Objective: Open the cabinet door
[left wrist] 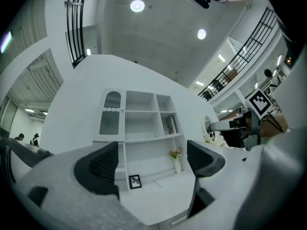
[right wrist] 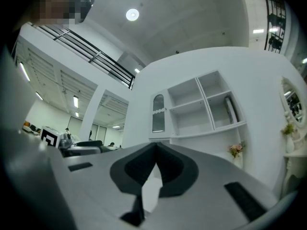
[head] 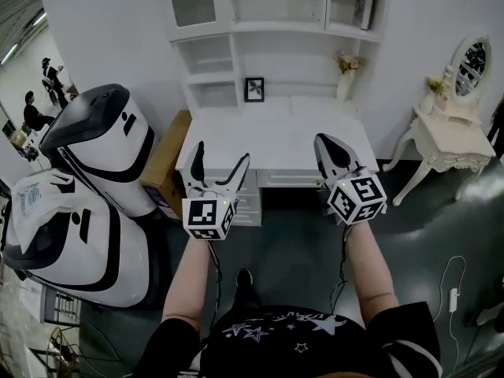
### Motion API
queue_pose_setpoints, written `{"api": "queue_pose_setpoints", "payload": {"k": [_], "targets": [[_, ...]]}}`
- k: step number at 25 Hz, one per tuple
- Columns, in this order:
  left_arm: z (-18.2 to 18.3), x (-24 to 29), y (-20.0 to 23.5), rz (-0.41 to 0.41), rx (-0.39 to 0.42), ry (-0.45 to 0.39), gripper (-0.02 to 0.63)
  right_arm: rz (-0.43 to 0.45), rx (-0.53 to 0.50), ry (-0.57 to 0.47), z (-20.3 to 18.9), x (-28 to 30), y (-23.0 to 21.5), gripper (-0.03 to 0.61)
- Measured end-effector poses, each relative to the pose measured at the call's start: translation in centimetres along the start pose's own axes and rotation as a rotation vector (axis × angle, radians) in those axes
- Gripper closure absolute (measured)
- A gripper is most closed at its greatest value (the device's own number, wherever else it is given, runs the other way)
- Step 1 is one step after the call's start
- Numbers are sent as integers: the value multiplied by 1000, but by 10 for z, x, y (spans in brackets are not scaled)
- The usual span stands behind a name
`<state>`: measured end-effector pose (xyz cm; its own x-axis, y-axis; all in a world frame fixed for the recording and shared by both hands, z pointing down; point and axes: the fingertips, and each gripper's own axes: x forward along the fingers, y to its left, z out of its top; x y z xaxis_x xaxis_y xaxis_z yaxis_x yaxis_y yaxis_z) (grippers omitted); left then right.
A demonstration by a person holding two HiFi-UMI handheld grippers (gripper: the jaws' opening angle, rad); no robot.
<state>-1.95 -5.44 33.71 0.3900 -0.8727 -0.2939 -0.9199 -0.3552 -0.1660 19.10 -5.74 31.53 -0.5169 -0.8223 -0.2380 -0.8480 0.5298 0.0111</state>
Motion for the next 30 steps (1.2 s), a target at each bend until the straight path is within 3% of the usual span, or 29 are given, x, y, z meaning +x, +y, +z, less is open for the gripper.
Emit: {"api": "queue_pose_setpoints", "payload": {"k": [5, 16, 25, 30], "targets": [[-32, 53, 44, -21, -22, 11, 160, -30, -6, 23, -18, 66, -19, 572], [-54, 155, 147, -65, -15, -34, 160, -57, -37, 20, -30, 207, -35, 572], [-86, 227, 182, -145, 15, -21, 160, -113, -26, 32, -59, 268, -60, 572], [-81, 283, 187, -126, 34, -61, 160, -93, -54, 13, -52, 303, -100, 572]]}}
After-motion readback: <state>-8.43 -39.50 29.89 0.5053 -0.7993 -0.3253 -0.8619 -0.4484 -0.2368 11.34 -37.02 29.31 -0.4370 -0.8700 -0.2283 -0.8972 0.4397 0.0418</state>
